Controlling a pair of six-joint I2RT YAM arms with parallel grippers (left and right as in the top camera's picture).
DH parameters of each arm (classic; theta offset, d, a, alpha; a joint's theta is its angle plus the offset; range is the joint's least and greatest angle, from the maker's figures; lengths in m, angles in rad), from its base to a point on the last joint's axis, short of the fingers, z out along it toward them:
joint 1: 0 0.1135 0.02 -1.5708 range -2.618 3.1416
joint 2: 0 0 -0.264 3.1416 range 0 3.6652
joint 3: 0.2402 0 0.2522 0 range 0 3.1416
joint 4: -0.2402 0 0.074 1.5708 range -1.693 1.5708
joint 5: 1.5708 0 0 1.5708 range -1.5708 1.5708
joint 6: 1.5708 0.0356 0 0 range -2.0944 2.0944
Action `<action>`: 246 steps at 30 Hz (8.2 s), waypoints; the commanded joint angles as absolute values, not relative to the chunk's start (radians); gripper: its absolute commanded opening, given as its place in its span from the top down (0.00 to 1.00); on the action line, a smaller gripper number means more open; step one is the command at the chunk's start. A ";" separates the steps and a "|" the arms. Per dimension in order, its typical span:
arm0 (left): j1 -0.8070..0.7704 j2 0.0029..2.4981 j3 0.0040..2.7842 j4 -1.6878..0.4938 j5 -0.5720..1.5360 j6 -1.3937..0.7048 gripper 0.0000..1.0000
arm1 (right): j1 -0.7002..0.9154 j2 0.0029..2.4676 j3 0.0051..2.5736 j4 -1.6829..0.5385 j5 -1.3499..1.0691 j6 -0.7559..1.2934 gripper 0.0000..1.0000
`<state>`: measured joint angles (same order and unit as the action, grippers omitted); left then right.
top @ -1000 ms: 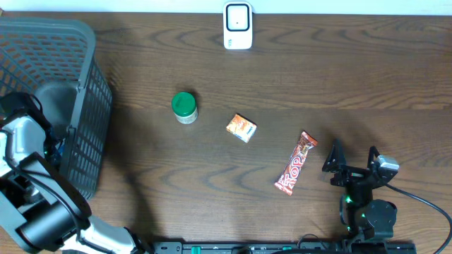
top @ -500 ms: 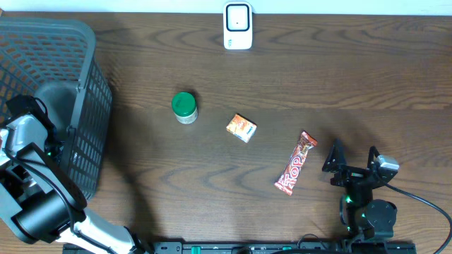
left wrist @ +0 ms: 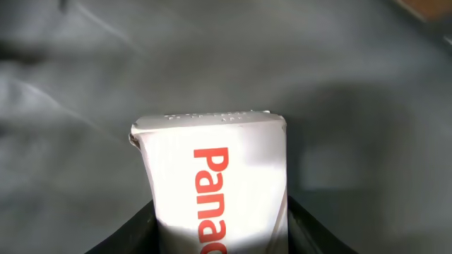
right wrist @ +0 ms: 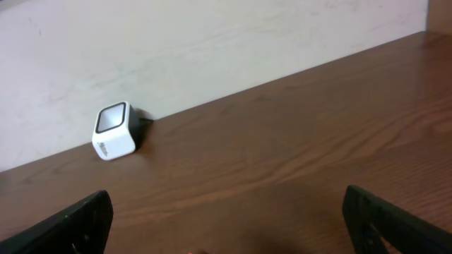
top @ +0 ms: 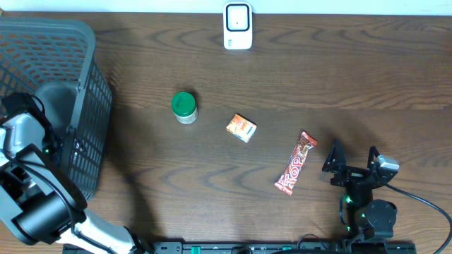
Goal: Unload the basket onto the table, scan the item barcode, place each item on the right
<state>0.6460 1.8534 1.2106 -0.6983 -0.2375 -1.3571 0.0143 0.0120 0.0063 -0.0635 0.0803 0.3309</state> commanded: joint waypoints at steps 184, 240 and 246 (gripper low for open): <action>-0.108 0.155 1.103 -0.297 -0.352 -0.201 0.06 | 0.006 0.007 0.006 -0.067 0.084 0.321 0.01; -0.108 0.019 0.684 -0.624 0.157 -0.197 0.06 | 0.607 1.386 1.446 -0.945 -0.072 0.101 0.01; -0.108 0.025 0.678 -0.707 0.168 -0.197 0.06 | 0.591 1.388 1.444 -0.955 0.005 0.185 0.01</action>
